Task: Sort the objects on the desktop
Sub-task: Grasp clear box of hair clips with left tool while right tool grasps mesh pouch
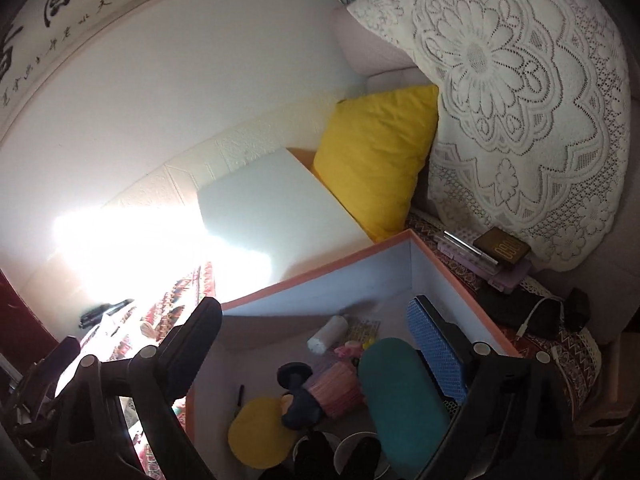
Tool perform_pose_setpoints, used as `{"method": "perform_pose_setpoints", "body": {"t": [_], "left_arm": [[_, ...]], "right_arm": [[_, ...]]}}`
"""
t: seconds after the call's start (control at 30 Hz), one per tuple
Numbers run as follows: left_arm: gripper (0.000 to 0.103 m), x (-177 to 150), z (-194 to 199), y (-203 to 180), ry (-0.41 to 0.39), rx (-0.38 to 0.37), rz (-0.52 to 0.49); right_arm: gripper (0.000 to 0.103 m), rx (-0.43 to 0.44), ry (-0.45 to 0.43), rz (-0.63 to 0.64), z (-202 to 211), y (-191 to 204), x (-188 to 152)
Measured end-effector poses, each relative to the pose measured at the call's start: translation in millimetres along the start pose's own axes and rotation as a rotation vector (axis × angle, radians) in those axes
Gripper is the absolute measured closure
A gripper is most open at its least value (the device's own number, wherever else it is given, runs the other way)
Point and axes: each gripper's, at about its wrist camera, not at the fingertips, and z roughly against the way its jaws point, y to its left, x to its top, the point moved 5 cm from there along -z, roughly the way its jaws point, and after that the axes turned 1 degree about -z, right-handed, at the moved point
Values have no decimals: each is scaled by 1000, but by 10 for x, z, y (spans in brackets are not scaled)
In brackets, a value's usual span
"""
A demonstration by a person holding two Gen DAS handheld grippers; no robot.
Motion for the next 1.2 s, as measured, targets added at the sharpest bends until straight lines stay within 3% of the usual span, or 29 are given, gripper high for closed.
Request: {"method": "perform_pose_setpoints", "body": {"t": [0.2, 0.4, 0.6, 0.73, 0.87, 0.97, 1.2], "left_arm": [[5, -457, 428, 1042, 64, 176, 66], [5, -858, 921, 2142, 105, 344, 168], [5, -770, 1057, 3162, 137, 452, 157], [5, -579, 648, 3673, 261, 437, 14], [5, -559, -12, 4122, 409, 380, -68], [5, -665, -507, 4342, 471, 248, -84], [8, -1132, -1453, 4626, 714, 121, -116]], "right_arm": [[6, 60, -3, 81, 89, 591, -110], [6, 163, 51, 207, 55, 1517, -544], [6, 261, 199, 294, -337, 2349, -1166], [6, 230, 302, 346, -801, 2592, -1508], [6, 187, 365, 362, -1270, 2659, -1663], [6, 172, 392, 368, -1587, 2685, -1717], [6, 135, 453, 382, -2325, 2744, -1841]]}}
